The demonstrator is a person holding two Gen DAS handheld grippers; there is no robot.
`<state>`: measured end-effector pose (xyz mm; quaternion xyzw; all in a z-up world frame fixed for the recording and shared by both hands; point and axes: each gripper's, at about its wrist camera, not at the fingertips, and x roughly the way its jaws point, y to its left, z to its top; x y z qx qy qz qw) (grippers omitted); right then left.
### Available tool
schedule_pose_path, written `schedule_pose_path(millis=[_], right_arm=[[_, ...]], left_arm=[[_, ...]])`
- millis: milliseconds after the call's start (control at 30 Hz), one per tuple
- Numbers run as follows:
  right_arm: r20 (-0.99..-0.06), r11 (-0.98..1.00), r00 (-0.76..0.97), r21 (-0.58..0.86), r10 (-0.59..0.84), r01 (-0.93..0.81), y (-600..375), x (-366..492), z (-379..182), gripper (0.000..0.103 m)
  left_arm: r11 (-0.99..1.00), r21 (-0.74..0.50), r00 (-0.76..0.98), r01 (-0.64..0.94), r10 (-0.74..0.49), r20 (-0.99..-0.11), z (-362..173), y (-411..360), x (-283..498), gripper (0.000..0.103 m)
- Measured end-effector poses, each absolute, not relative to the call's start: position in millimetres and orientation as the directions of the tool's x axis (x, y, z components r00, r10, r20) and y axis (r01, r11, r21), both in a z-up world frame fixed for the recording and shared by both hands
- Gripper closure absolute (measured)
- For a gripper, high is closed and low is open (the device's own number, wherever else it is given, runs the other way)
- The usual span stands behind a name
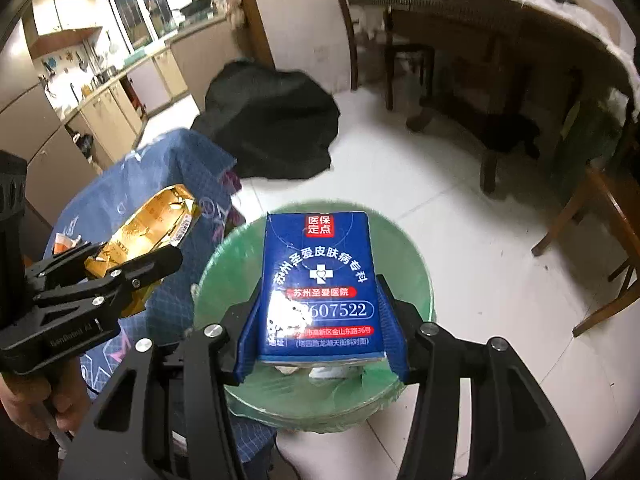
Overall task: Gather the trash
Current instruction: 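Carry gold bag and blue box over the bin and open both tools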
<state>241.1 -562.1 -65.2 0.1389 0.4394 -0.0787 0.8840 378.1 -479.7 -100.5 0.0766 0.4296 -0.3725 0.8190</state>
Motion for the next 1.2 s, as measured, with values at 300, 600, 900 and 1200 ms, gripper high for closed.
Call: schedule_pose_path(millis=[300, 600, 900, 1200], right_arm=[[-0.816, 0.946, 0.579, 0.181, -0.008, 0.269, -571, 246, -79, 0.054], [-0.816, 0.944, 0.577, 0.184, -0.008, 0.273, -575, 247, -80, 0.054], [-0.817, 0.945, 0.577, 0.184, -0.008, 0.272, -575, 247, -80, 0.054], [-0.817, 0.944, 0.576, 0.184, -0.008, 0.274, -577, 248, -85, 0.053]], left_arm=[[0.705, -0.195, 0.311, 0.681, -0.521, -0.795, -128, -500, 393, 0.056], [0.706, -0.193, 0.313, 0.681, -0.519, -0.795, -133, -508, 392, 0.056], [0.714, -0.189, 0.319, 0.674, -0.512, -0.797, -133, -505, 394, 0.056], [0.726, -0.177, 0.327, 0.665, -0.495, -0.805, -138, -506, 396, 0.053]])
